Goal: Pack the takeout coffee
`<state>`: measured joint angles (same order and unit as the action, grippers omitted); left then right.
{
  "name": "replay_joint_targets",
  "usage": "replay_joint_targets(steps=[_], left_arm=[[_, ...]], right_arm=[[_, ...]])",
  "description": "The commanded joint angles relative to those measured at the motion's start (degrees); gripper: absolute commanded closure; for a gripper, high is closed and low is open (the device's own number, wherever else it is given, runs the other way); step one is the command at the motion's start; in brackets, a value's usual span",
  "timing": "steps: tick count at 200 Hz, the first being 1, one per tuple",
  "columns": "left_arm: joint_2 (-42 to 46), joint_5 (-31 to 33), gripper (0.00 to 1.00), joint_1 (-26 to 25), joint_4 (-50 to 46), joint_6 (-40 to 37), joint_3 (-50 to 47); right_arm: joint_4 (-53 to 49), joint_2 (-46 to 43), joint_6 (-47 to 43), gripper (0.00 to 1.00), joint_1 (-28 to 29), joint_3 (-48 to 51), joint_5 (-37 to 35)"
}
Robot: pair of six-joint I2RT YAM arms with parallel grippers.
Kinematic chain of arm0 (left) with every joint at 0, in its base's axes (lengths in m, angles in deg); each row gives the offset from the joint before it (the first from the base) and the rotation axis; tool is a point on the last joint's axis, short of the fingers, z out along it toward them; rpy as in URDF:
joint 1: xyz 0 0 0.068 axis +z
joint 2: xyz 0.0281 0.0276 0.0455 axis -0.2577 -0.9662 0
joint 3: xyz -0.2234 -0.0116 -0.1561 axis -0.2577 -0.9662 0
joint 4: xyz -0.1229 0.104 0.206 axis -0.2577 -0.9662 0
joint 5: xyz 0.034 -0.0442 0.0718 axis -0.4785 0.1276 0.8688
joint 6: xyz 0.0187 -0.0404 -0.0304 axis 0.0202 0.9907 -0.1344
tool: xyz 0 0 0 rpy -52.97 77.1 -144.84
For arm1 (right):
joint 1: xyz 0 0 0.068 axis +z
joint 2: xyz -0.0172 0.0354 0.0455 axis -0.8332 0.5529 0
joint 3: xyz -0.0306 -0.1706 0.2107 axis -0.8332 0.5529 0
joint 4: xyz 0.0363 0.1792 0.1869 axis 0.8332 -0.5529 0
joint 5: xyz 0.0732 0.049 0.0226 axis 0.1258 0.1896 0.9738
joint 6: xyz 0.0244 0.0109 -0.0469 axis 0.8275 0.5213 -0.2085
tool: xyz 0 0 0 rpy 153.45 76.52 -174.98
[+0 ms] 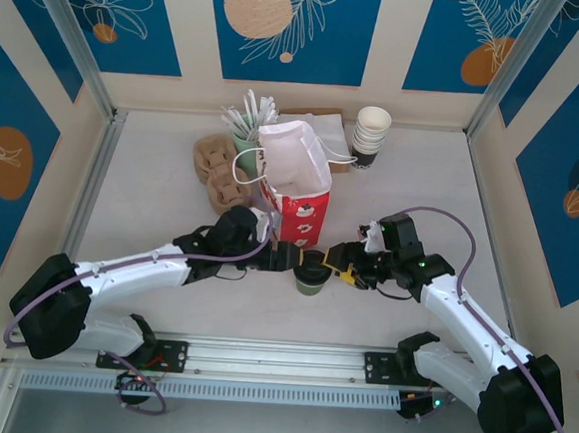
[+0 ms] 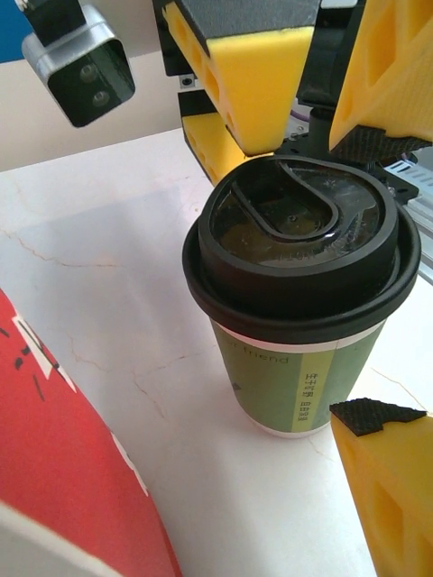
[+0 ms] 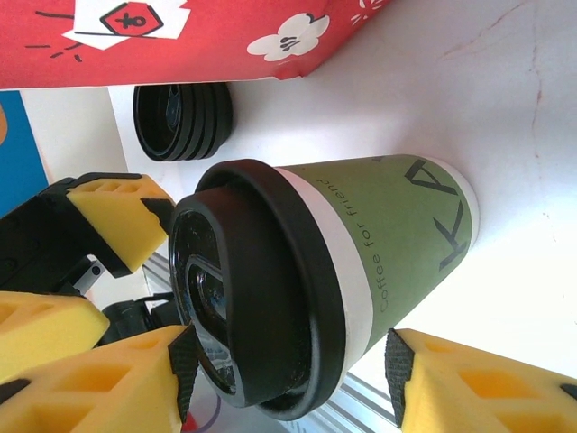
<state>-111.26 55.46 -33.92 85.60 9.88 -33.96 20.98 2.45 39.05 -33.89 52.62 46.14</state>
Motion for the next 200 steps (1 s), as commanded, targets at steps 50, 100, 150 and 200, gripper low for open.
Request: replay_joint_targets(steps=[50,100,150,200], left_arm=[[-3.6,0.5,0.29,-0.8,1.5,-0.2,2.1],[-5.8,0.2,0.30,-1.0,2.0,-0.2,1.9],[-6.6,0.1,0.32,-1.1,1.9,0.0,1.4],[-6.7,0.2,0.32,-1.3,1.8,0.0,1.5]], right_arm=[[-1.8,-0.2,-2.0,0.42,0.5,-1.2,-0.8],[-2.3,-0.1,-2.7,0.42,0.7,-0.6,-1.5],[-3.7,-0.1,-3.1,0.44,0.8,-0.3,-3.0],[-4.6,-0.2,-2.8,0.49,0.8,-0.3,-4.1]])
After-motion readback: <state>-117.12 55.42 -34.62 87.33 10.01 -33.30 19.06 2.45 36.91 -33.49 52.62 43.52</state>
